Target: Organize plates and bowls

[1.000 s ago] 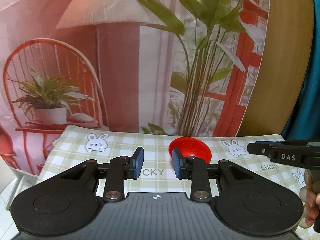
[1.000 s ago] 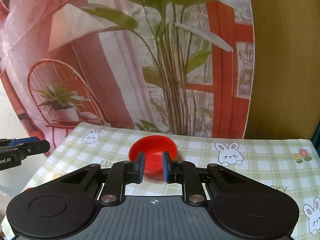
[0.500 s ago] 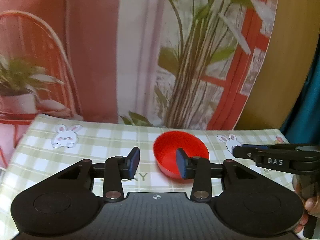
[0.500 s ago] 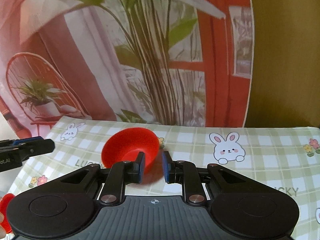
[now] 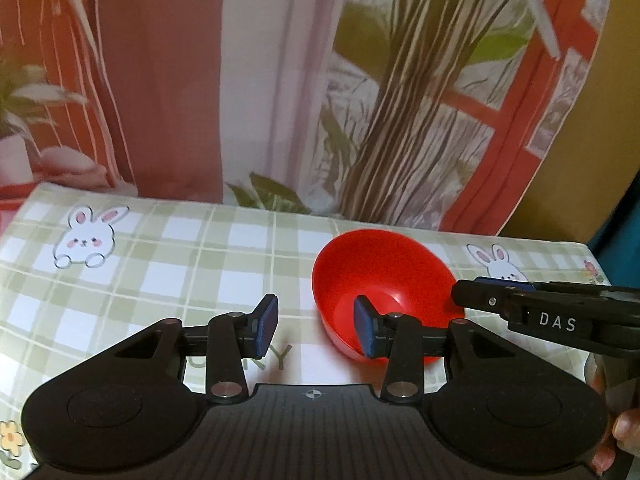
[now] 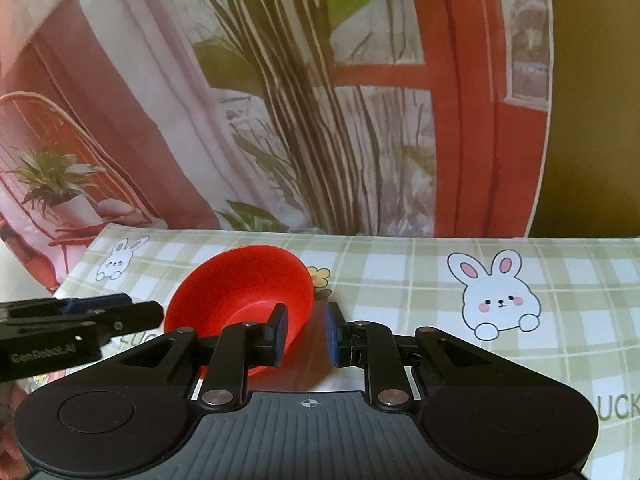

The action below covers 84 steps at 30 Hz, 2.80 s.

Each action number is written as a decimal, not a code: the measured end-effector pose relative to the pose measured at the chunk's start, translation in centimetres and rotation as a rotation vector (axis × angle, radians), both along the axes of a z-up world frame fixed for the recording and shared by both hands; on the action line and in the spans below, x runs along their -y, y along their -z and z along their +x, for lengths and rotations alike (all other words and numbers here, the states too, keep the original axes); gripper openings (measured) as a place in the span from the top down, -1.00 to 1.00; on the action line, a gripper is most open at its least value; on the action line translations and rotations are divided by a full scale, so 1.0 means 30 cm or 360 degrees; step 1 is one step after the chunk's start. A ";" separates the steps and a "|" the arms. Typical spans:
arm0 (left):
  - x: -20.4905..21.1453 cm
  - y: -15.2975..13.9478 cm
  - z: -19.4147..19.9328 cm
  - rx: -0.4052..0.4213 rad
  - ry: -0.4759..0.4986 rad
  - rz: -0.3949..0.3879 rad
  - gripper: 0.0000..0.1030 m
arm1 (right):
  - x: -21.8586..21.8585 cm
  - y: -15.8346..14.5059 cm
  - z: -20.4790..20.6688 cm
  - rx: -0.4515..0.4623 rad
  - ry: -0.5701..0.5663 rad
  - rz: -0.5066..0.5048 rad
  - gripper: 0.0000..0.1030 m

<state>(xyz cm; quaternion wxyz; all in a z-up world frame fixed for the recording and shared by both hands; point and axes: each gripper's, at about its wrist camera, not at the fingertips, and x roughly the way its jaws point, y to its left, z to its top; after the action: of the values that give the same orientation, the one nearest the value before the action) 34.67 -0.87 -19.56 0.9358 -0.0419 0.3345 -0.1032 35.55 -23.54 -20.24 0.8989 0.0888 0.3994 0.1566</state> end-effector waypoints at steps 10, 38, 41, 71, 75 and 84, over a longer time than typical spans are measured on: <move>0.032 0.058 0.049 -0.0050 -0.0026 0.0046 0.42 | -0.027 0.056 0.032 -0.0060 0.0019 0.0049 0.63; 0.020 -0.134 -0.211 0.0077 0.0001 0.0097 0.77 | -0.035 -0.145 -0.175 -0.0025 0.0131 0.0131 0.83; 0.010 -0.168 -0.259 0.0113 -0.0001 0.0123 0.77 | -0.037 -0.190 -0.217 0.0001 0.0138 0.0162 0.83; -0.153 -0.255 -0.605 0.0195 -0.0083 0.0129 0.76 | -0.156 -0.340 -0.585 0.0052 0.0110 0.0216 0.81; -0.175 -0.266 -0.638 0.0214 -0.0096 0.0119 0.76 | -0.183 -0.354 -0.610 0.0053 0.0099 0.0216 0.81; -0.234 -0.290 -0.706 0.0247 -0.0139 0.0104 0.76 | -0.250 -0.389 -0.653 0.0076 0.0058 0.0214 0.81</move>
<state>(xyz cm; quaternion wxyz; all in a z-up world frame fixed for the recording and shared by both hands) 13.51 6.16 -10.85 0.9634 -0.0179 0.2620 -0.0542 15.96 -16.05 -8.56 0.9030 0.1525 0.3646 0.1688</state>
